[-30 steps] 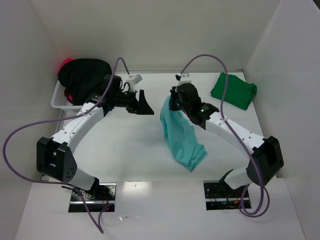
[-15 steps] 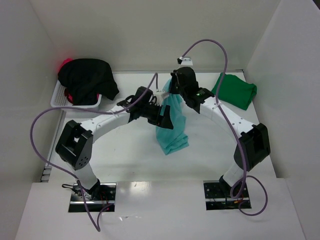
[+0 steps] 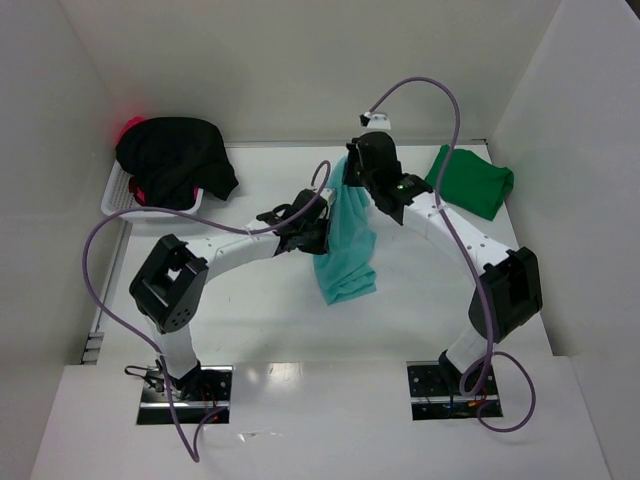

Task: Fold and stack the t-shirts
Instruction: Move the tshirt to the center of the board

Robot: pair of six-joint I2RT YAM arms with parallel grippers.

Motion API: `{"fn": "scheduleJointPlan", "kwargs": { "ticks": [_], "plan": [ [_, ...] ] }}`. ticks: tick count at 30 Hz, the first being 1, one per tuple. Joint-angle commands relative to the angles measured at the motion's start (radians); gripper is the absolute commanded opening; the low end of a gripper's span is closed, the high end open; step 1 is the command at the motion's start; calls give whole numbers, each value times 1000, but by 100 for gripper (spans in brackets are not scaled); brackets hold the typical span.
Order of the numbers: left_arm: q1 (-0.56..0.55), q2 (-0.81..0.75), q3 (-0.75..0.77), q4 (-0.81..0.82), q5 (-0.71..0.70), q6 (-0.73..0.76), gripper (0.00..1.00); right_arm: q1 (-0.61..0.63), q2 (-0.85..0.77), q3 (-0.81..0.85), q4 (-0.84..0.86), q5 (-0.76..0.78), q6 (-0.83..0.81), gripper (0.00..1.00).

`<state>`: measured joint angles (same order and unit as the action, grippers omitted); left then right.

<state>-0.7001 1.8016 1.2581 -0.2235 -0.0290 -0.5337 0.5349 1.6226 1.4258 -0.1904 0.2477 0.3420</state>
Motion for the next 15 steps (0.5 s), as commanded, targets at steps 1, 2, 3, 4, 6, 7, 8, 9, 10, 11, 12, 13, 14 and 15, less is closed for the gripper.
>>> {"fn": "scheduleJointPlan", "kwargs": {
  "ticks": [1,2,3,4,6,7,8,9,10,11,12,13,14,15],
  "plan": [
    [4,-140,-9,-17,-185,-25,0,-33,-97,32,12,31,-23,0],
    [4,-170,0,-43,-230,-15,0,-36,-121,32,9,39,-23,0],
    [4,-224,10,-58,-250,-3,0,-48,-137,32,2,41,-23,0],
    [15,-264,33,-88,-264,13,0,-60,-166,39,-8,41,-23,0],
    [28,-329,64,-121,-278,40,0,-64,-201,42,-16,41,-31,0],
    [33,-384,95,-132,-287,62,0,-64,-245,42,-20,35,-45,0],
    [33,-448,117,-140,-305,80,0,-64,-278,42,-20,22,-60,0],
    [33,-497,133,-149,-323,95,0,-64,-304,42,-15,7,-69,0],
    [33,-529,151,-155,-336,113,0,-64,-333,38,-8,-10,-69,0],
    [33,-568,180,-166,-350,125,0,-64,-375,28,-4,-35,-74,0],
    [33,-608,217,-187,-367,136,0,-64,-424,22,6,-58,-85,0],
    [33,-636,240,-198,-373,147,0,-64,-461,22,12,-89,-90,0],
    [33,-669,263,-210,-373,160,0,-64,-503,27,12,-122,-90,0],
    [33,-695,286,-217,-373,175,0,-64,-524,43,8,-138,-90,0]
  ]
}}
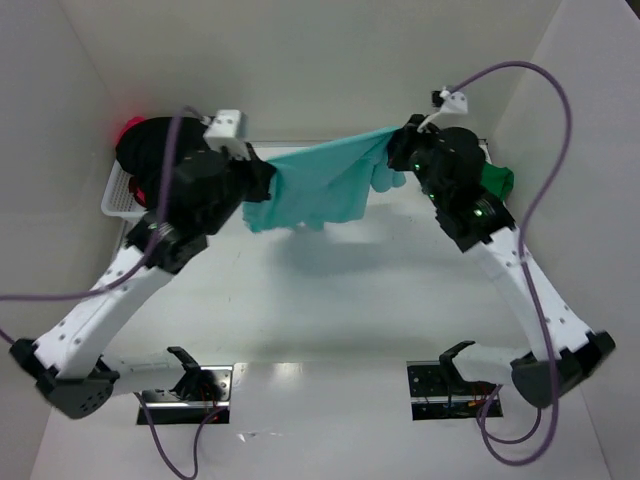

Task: Fold and stack the t-shirts
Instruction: Move the tshirt to the center of the board

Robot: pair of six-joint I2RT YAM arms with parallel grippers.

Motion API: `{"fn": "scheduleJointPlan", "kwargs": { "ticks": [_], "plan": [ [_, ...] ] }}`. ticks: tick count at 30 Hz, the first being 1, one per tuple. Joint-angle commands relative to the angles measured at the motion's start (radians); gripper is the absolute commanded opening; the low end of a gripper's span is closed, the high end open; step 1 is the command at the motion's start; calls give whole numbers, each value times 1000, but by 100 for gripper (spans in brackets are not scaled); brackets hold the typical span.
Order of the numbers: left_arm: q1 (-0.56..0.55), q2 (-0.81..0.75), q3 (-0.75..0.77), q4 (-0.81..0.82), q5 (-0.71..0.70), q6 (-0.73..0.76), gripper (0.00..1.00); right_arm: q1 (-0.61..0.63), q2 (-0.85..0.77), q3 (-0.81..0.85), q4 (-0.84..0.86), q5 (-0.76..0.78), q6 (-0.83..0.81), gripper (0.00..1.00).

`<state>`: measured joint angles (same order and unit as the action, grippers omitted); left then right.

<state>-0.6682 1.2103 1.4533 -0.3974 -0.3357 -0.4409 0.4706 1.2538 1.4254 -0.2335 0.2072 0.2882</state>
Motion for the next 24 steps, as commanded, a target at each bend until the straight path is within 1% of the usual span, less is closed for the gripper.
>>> {"fn": "scheduleJointPlan", "kwargs": {
  "ticks": [1,3,7,10,11,13,14,15,16,18,20,21,22,23,24],
  "plan": [
    [1,-141,116,-46,-66,84,0,0,-175,64,32,-106,-37,0],
    [1,-171,149,-63,-49,93,0,0,-220,92,2,-118,-26,0],
    [1,-203,241,-176,-11,79,0,0,-308,112,-89,-127,21,0],
    [1,-222,237,-211,-21,60,0,0,-356,112,-143,-116,41,0],
    [1,-223,236,-212,-38,45,0,0,-357,112,-184,-107,52,0],
    [1,-232,185,-224,-95,36,0,0,-366,101,-213,-66,62,0],
    [1,-212,160,-224,-167,36,0,0,-356,87,-232,-43,65,0],
    [1,-168,131,-224,-236,43,0,0,-325,54,-245,1,65,0],
    [1,-133,113,-224,-265,47,0,-5,-301,24,-248,26,65,0],
    [5,-56,69,-216,-272,43,0,-19,-243,-52,-216,24,74,0],
    [54,42,-10,-133,-238,21,0,-55,-154,-188,-149,-38,104,0],
    [81,70,-45,-102,-184,8,0,-64,-124,-226,-117,-55,123,0],
    [119,106,-81,-58,-84,-6,0,-77,-83,-262,-83,-70,135,0],
    [173,161,-125,10,1,-28,0,-95,-22,-302,-43,-87,145,0],
    [204,234,-161,37,49,-28,0,-108,15,-327,-14,-88,157,0]
  ]
}}
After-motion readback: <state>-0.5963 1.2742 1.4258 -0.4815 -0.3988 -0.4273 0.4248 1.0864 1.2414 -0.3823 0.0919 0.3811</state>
